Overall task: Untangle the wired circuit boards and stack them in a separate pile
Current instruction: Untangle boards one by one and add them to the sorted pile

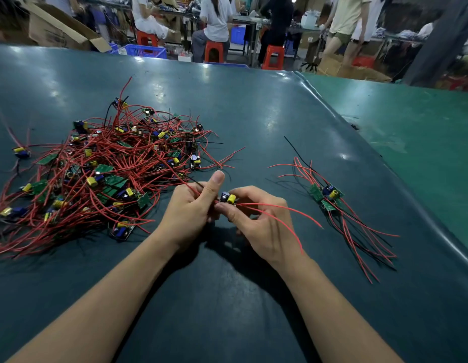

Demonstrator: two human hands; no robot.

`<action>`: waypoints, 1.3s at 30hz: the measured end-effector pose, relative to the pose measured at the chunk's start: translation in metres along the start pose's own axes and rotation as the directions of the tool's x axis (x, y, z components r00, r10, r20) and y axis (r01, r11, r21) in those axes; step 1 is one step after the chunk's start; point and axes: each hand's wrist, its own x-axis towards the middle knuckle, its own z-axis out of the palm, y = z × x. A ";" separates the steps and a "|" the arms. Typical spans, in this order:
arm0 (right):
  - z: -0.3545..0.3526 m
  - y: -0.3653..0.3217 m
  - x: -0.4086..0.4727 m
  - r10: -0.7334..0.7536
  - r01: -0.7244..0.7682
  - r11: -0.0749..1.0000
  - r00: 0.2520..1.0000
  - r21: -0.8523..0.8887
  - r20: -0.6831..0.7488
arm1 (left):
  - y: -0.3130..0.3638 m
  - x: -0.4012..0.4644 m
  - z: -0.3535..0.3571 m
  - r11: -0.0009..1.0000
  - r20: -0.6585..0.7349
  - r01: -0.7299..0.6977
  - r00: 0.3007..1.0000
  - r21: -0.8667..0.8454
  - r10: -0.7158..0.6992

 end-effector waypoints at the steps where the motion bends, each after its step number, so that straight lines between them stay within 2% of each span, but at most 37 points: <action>1: 0.000 0.000 0.000 0.019 -0.018 0.999 0.999 0.029 -0.033 | -0.001 0.000 0.000 1.000 -0.018 -0.005 1.000 0.001 0.005; 3: -0.003 -0.003 0.004 0.141 -0.101 0.972 0.972 0.210 -0.186 | -0.001 -0.001 -0.001 0.999 -0.045 -0.039 0.998 0.001 0.039; 4: -0.007 -0.005 0.008 0.240 -0.133 0.925 0.931 0.356 -0.276 | -0.002 -0.001 -0.002 0.998 -0.057 -0.064 0.996 0.010 0.065; 6: -0.017 -0.007 0.014 0.472 -0.133 0.746 0.796 0.652 -0.378 | -0.001 -0.001 -0.004 0.992 -0.088 -0.109 0.990 0.067 0.114; 8: -0.026 -0.004 0.016 0.647 -0.109 0.565 0.673 0.818 -0.357 | -0.001 -0.002 -0.005 0.971 -0.115 -0.158 0.977 0.179 0.180; 10: -0.029 -0.001 0.016 0.709 -0.123 0.490 0.633 0.863 -0.312 | -0.002 -0.002 -0.009 0.901 -0.134 -0.239 0.943 0.363 0.305; 12: -0.027 0.000 0.018 0.701 -0.146 0.495 0.649 0.856 -0.295 | -0.001 -0.001 -0.017 0.729 -0.128 -0.329 0.860 0.601 0.494; 14: -0.024 0.001 0.019 0.676 -0.169 0.529 0.677 0.831 -0.292 | 0.004 0.000 -0.028 0.478 -0.091 -0.345 0.729 0.808 0.679; 15: -0.023 0.001 0.020 0.661 -0.184 0.550 0.693 0.815 -0.290 | 0.006 0.003 -0.036 0.387 -0.102 -0.287 0.674 0.876 0.731; 16: -0.021 0.001 0.020 0.645 -0.201 0.571 0.710 0.796 -0.284 | 0.008 0.005 -0.045 0.342 -0.159 -0.169 0.645 0.924 0.747; 18: -0.018 0.001 0.020 0.614 -0.228 0.608 0.742 0.761 -0.268 | 0.011 0.008 -0.065 0.351 -0.371 0.168 0.654 0.921 0.659; 20: -0.016 0.001 0.019 0.591 -0.242 0.631 0.766 0.737 -0.254 | 0.011 0.010 -0.076 0.376 -0.523 0.376 0.717 0.847 0.461; 21: -0.015 0.000 0.019 0.582 -0.248 0.640 0.775 0.727 -0.247 | 0.011 0.010 -0.079 0.362 -0.536 0.409 0.744 0.838 0.399; 23: -0.014 -0.001 0.019 0.568 -0.261 0.659 0.787 0.706 -0.240 | 0.010 0.010 -0.079 0.319 -0.503 0.399 0.773 0.860 0.387; 27: -0.013 -0.001 0.019 0.548 -0.290 0.694 0.807 0.659 -0.221 | 0.010 0.009 -0.078 0.341 -0.481 0.352 0.744 0.872 0.463; 30: -0.012 -0.001 0.019 0.542 -0.302 0.709 0.811 0.637 -0.219 | 0.011 0.007 -0.077 0.405 -0.462 0.265 0.705 0.875 0.538; 33: -0.013 -0.001 0.019 0.539 -0.310 0.713 0.816 0.629 -0.208 | 0.014 0.006 -0.072 0.410 -0.398 0.129 0.612 0.903 0.683; 34: -0.013 0.000 0.019 0.525 -0.316 0.723 0.829 0.615 -0.191 | 0.016 0.006 -0.068 0.385 -0.337 0.040 0.570 0.922 0.750; 37: -0.006 -0.002 0.013 0.393 -0.333 0.814 0.919 0.477 -0.029 | 0.013 0.000 -0.047 0.183 -0.003 -0.369 0.439 0.911 0.898; 39: 0.000 0.000 0.007 0.258 -0.286 0.904 0.958 0.318 0.127 | 0.006 -0.006 -0.023 0.175 0.142 -0.604 0.439 0.777 0.887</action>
